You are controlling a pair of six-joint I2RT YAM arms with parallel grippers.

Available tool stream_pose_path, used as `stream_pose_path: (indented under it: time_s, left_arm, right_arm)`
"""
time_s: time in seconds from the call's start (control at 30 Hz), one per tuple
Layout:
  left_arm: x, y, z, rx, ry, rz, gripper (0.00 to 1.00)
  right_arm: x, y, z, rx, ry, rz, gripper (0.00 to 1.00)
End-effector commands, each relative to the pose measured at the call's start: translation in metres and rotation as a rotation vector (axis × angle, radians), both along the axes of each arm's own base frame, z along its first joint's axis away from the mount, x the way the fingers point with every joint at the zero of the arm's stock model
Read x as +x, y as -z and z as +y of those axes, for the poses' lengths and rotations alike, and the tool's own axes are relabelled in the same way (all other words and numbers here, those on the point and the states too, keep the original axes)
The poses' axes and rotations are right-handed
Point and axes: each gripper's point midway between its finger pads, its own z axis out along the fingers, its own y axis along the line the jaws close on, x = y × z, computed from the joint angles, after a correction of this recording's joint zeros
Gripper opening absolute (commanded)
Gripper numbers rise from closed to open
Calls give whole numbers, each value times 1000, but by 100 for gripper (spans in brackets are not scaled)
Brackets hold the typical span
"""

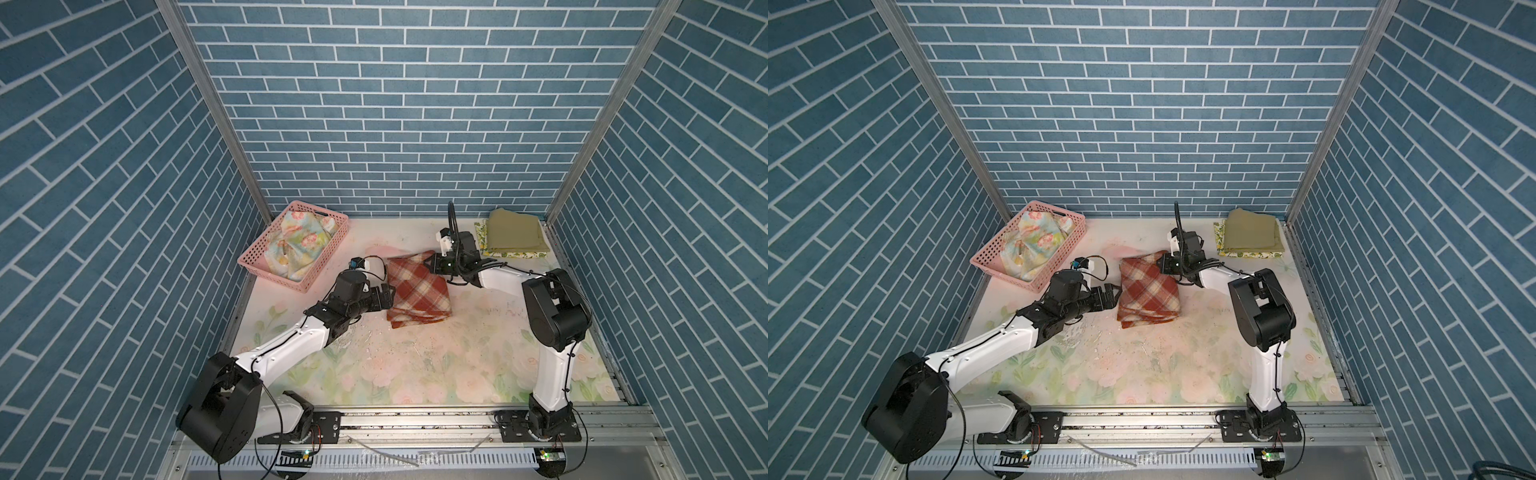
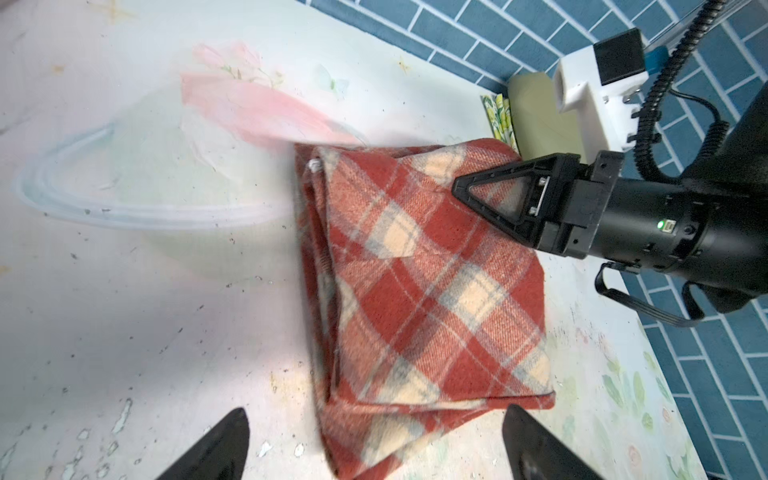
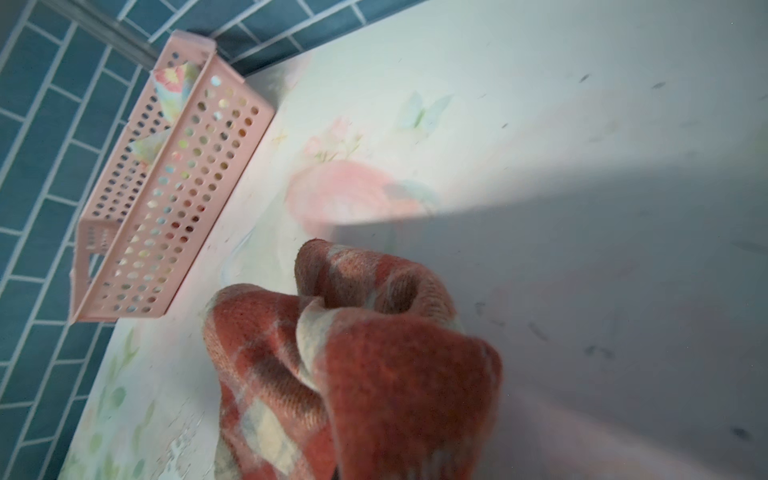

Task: Fold and stack the skirts
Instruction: 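Carry the plaid bundle with the right gripper onto the olive skirt stack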

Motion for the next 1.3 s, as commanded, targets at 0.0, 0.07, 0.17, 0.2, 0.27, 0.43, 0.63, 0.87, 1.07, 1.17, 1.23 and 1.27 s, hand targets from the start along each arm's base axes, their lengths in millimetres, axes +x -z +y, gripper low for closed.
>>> stream_pose_path:
  time_s: [0.0,0.07,0.17,0.2,0.27,0.43,0.63,0.87,1.07,1.17,1.23,1.27]
  left_arm:
    - [9,-6,4,18,-11,-46,98]
    - [11,-2,4,29,-4,-47,99]
    - [19,-6,-4,12,22,-59,100]
    - [21,-4,-6,6,27,-58,100]
    - [24,2,-11,-4,38,-52,100]
    - [34,17,-21,-13,61,-29,100]
    - [44,24,-31,-22,82,-12,100]
    - [56,34,-44,-27,113,15,100]
    - [67,29,-56,-56,135,8,100]
    - [70,25,-58,-57,139,0,100]
    - [71,24,-58,-58,141,-2,99]
    - [71,24,-59,-58,143,-2,99]
  right_arm:
    - [35,-49,-27,-83,62,-120,0]
    - [51,-60,-44,-92,101,-144,0]
    - [73,-79,-71,-119,141,-177,0]
    - [80,-84,-79,-124,157,-188,0]
    - [95,-92,-96,-119,193,-203,0]
    - [135,-108,-115,-140,212,-252,0]
    - [171,-110,-138,-195,168,-261,0]
    - [179,-119,-180,-152,107,-240,0]
    - [167,-123,-213,-128,74,-218,0]
    - [166,-124,-231,-125,72,-230,0]
    - [168,-126,-243,-113,77,-239,0]
    - [169,-127,-247,-102,75,-249,0]
